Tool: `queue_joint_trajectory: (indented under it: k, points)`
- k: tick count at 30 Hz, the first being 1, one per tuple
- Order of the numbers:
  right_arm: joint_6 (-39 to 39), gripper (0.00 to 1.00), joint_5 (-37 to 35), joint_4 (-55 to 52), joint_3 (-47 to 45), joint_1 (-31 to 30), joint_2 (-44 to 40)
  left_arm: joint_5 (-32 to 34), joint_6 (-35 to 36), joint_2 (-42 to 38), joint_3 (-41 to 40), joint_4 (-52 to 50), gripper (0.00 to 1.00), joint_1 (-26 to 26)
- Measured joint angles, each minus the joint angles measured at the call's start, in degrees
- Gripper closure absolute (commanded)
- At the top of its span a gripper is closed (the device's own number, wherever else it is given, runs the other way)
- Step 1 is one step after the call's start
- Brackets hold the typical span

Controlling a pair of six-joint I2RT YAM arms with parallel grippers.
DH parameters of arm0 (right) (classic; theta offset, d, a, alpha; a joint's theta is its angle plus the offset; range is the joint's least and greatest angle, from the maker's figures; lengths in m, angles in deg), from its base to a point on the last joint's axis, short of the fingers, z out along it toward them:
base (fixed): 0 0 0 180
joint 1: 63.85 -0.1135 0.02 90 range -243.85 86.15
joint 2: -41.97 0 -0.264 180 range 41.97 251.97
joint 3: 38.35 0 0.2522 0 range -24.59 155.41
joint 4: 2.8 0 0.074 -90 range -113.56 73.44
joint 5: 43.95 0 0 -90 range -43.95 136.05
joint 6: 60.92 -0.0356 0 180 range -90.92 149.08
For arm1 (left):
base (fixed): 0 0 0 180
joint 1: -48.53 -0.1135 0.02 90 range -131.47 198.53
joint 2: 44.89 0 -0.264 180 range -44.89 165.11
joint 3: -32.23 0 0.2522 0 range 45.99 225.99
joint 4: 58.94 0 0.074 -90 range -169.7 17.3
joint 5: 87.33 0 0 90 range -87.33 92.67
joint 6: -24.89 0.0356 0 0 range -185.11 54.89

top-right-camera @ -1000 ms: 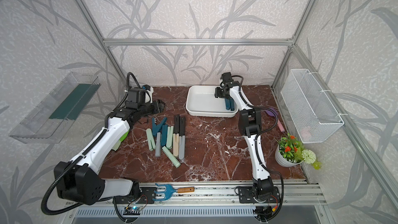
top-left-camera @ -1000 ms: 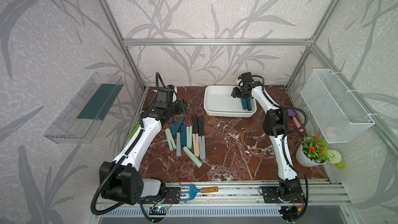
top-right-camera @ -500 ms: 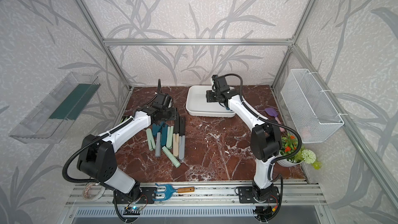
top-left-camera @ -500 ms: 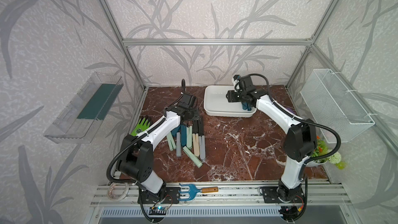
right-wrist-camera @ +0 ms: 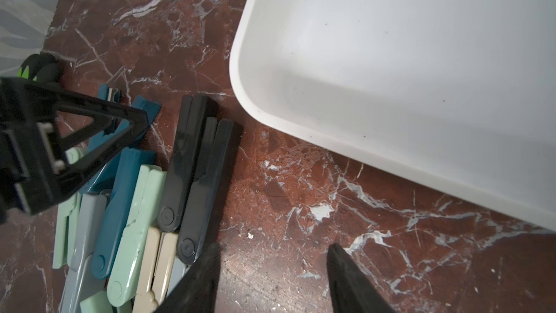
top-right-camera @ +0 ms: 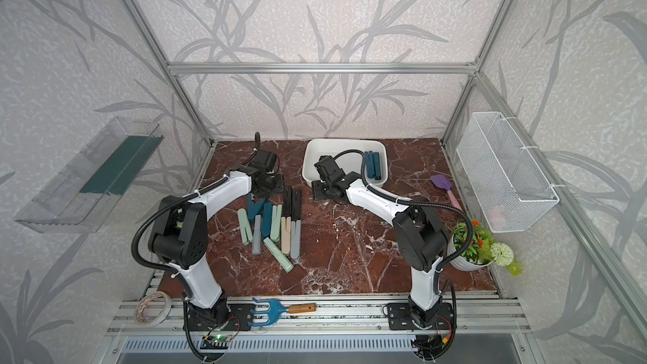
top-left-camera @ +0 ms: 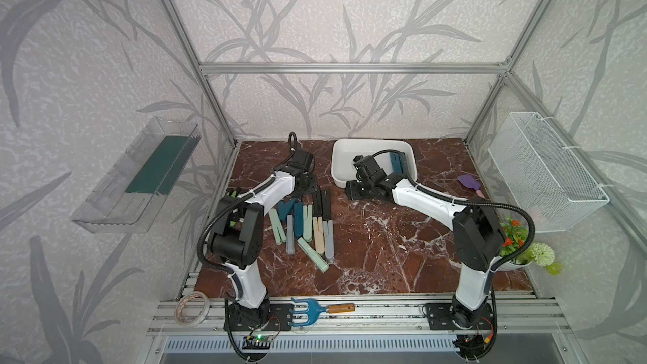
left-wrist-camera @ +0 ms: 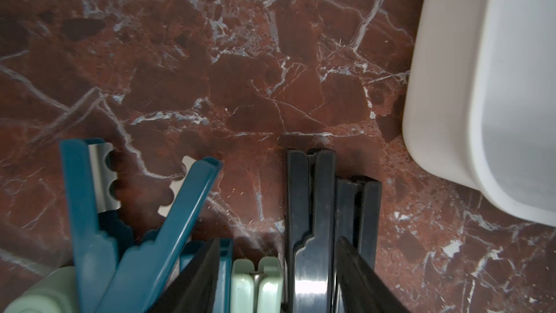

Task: Put the pruning pliers into the storage box
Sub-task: Pick up the pruning pliers from the center of the board.

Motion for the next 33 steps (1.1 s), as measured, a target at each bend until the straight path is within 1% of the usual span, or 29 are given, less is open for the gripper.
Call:
queue_joint_trajectory:
  k: [8,13,19,27,33]
  points:
    - [-2.2,0.44,0.3,1.8,-5.8,0.1,-0.3,-0.1,-0.2,7.0,5.8,-2.5,0.40,0.3]
    - [-2.7,0.45,0.4,2.2,-6.3,0.5,-0.5,0.0,-0.2,9.5,7.5,-3.3,0.40,1.7]
    - [-2.9,0.45,0.3,3.3,-7.0,1.8,-1.5,0.2,-0.2,10.2,7.8,-3.6,0.41,2.7]
    - [-2.9,0.46,0.3,3.7,-8.2,2.4,-2.1,0.2,-0.3,10.8,8.2,-3.0,0.46,2.7]
    - [-2.9,0.47,0.3,3.7,-8.5,2.4,-2.1,0.6,-0.2,10.3,7.3,-2.0,0.46,2.7]
